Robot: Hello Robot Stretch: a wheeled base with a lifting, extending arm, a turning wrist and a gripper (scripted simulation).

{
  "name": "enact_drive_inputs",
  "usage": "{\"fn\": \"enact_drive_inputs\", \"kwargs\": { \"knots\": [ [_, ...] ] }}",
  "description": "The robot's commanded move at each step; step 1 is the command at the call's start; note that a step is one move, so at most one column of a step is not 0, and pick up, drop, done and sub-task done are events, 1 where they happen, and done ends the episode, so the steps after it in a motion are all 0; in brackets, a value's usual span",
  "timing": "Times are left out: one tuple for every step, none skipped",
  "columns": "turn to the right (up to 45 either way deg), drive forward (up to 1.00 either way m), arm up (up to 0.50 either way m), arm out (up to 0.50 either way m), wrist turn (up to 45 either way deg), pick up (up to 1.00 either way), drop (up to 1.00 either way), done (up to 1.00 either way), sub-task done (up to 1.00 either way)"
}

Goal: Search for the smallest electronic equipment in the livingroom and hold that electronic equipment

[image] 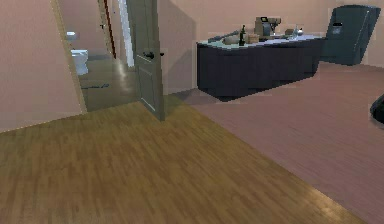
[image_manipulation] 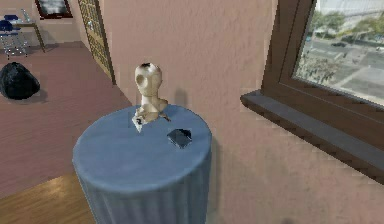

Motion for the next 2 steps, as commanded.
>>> {"fn": "enact_drive_inputs", "kwargs": {
  "knots": [
    [0.0, 0.00, 0.38, 0.00, 0.0, 0.00, 0.00, 0.00, 0.00],
    [0.0, 0.00, 0.00, 0.44, 0.0, 0.00, 0.00, 0.00, 0.00]
  ]
}}
